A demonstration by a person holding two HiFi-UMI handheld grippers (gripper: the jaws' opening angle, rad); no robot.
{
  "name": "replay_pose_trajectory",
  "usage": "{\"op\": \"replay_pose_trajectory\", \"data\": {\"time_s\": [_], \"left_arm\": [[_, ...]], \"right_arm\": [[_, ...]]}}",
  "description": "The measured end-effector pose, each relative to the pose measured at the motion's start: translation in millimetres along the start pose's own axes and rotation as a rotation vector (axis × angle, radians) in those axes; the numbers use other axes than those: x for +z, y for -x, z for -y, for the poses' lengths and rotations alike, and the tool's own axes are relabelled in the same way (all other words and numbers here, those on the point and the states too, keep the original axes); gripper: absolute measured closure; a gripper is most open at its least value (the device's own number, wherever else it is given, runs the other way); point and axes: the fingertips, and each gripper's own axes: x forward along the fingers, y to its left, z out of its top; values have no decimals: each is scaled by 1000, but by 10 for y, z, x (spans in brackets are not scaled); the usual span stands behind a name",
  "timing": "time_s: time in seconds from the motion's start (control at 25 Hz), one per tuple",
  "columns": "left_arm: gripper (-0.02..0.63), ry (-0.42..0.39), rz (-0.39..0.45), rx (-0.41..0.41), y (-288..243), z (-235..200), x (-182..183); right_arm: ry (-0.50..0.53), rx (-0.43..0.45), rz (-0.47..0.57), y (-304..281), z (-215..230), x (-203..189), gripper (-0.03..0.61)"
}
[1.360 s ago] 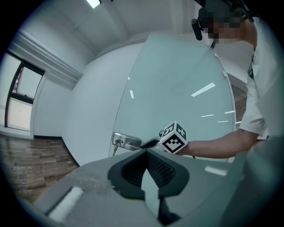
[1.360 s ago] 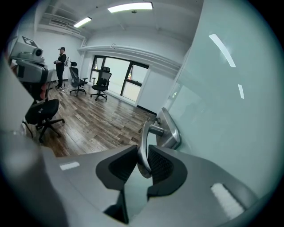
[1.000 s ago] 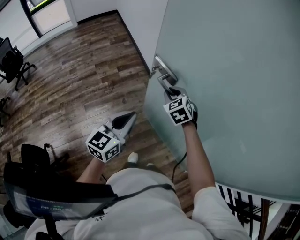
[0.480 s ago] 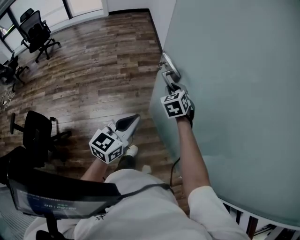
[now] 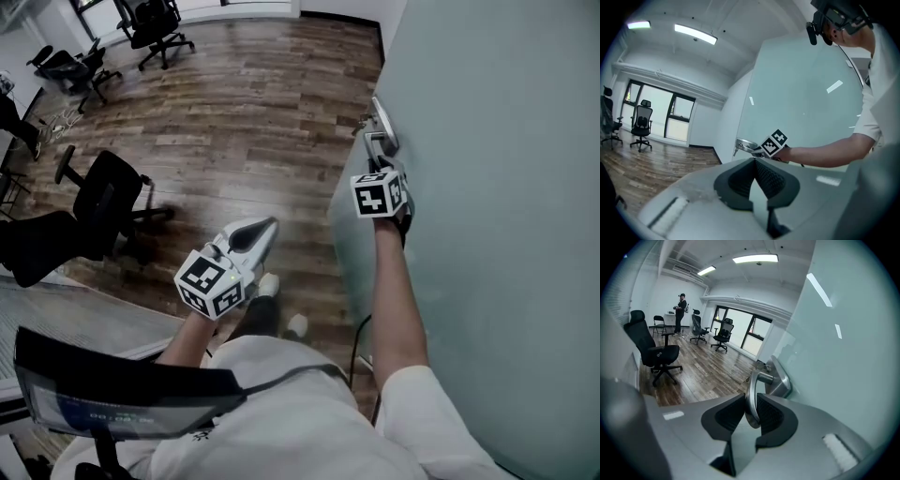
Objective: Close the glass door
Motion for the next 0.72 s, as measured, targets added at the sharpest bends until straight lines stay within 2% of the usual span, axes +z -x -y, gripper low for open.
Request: {"op": "replay_pose_trajectory", "data": {"time_s": [0.16, 0.36, 0.72], "left_arm": [[607, 20, -11, 44, 209, 59, -131], [607, 21, 0, 56, 344, 145, -148], [607, 24, 7, 70, 718, 52, -253]], "right_arm": [[13, 32, 7, 10, -184, 53, 496], [28, 56, 17, 82, -340, 71, 497], [77, 100, 26, 193, -764, 130, 495]]}}
